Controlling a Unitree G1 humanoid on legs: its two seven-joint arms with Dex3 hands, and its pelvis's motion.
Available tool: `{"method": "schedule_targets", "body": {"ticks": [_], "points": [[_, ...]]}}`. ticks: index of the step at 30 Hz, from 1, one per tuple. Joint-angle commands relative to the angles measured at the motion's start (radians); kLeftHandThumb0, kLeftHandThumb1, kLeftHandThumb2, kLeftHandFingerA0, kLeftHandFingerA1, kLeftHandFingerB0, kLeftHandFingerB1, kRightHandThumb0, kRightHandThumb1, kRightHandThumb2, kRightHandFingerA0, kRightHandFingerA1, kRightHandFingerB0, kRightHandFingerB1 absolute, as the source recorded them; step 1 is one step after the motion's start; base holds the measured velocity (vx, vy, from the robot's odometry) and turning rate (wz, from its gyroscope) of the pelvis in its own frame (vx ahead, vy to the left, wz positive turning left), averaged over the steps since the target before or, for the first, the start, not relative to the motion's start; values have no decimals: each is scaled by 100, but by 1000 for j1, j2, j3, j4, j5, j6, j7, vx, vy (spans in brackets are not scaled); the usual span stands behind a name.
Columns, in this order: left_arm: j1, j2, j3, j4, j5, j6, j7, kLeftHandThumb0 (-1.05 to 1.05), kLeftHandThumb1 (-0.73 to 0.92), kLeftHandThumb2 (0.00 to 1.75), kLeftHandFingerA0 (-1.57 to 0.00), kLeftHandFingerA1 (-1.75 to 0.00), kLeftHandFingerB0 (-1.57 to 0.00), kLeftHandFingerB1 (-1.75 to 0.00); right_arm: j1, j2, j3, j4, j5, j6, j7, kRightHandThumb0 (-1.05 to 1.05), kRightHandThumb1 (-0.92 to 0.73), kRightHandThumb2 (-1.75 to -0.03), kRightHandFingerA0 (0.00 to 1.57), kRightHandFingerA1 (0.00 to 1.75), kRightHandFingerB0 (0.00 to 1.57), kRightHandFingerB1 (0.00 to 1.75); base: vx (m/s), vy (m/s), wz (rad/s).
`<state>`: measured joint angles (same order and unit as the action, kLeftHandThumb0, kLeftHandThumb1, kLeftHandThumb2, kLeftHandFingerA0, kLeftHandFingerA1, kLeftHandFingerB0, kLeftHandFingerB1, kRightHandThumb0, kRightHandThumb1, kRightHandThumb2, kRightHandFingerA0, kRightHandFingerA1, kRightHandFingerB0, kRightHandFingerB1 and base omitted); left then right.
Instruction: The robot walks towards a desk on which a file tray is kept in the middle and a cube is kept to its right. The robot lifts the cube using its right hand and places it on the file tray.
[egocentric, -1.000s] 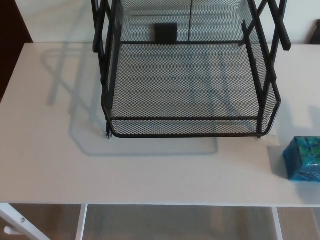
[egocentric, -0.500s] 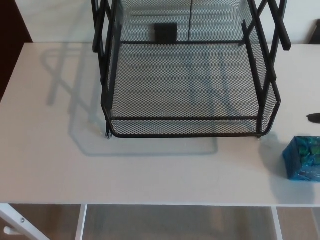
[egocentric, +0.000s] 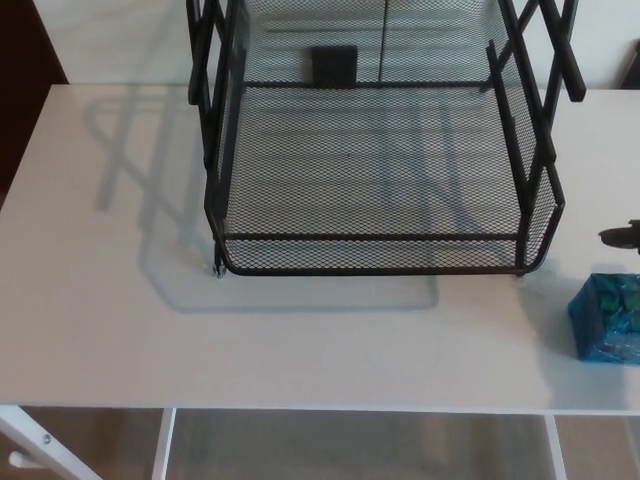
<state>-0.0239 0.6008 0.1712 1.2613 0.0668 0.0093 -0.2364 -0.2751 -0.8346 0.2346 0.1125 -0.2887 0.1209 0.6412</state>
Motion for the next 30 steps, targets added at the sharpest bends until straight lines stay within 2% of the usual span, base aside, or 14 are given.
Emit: {"method": "schedule_targets", "body": {"ticks": [1,6,8,10,11,12,18,20,24,26,27,28,29,30], "points": [[-4,17,-20,-2,14,-21,19,-105,63,133,-43,-97,-20,-79,-5,34,11,46,-58,-49,-63,-71,-42,-82,0,28,2,19,0,0,0],[-9,21,-40,-4,18,-27,10,-105,63,131,-36,-92,-22,-78,-11,59,40,105,-89,-67,-77,-68,-40,-79,0,28,4,18,0,0,0],[-12,24,-61,-8,33,-22,4,-105,91,82,-29,-105,-18,-85,-4,73,44,117,-94,-66,-87,-67,-40,-79,0,30,5,20,0,0,0],[-12,24,-71,-4,34,-29,6,-105,66,134,-29,-88,-21,-77,4,80,52,120,-109,-69,-97,-66,-40,-80,0,32,4,24,0,0,0],[-15,25,-75,-6,33,-29,-1,-105,91,85,-29,-106,-17,-87,6,86,48,126,-103,-71,-100,-64,-39,-80,0,33,4,25,0,0,0],[-17,24,-76,-2,31,-31,-4,-105,65,134,-25,-88,-22,-80,9,92,47,133,-99,-86,-107,-62,-39,-81,1,40,3,26,0,0,0],[-21,24,-88,10,30,-35,-3,-105,64,135,-31,-91,-22,-78,25,102,65,144,-141,-166,-176,-51,-61,-60,29,59,7,25,0,0,0],[-21,22,-82,10,22,-30,-3,-105,66,135,-23,-86,-21,-79,42,108,68,121,-183,-147,-232,-40,-72,-62,84,83,20,31,0,0,0],[-35,20,-83,13,22,-21,-5,-105,92,89,-28,-107,-19,-88,103,128,41,141,-264,-272,-513,-11,-77,-71,92,166,77,57,0,0,0],[-36,16,-81,12,20,-18,4,-105,92,88,-28,-106,-19,-86,130,145,37,149,-329,-301,-686,-15,-73,-79,92,158,90,64,0,0,0],[-36,13,-76,11,16,-17,11,-105,66,134,-31,-91,-23,-79,136,155,32,153,-326,-301,-707,-16,-74,-88,92,161,94,77,0,0,0],[-34,15,-79,11,18,-20,6,-105,92,87,-29,-107,-19,-87,141,160,34,161,-344,-311,-758,-16,-70,-92,97,157,101,84,0,0,0],[-33,16,-86,11,25,-23,5,-105,69,136,-25,-87,-22,-78,147,168,34,174,-358,-327,-815,-15,-66,-101,100,157,99,101,0,0,0],[-32,18,-95,13,35,-26,5,-105,69,136,-25,-87,-22,-78,153,177,33,187,-367,-344,-866,-15,-66,-101,100,157,99,101,0,0,0]]}}
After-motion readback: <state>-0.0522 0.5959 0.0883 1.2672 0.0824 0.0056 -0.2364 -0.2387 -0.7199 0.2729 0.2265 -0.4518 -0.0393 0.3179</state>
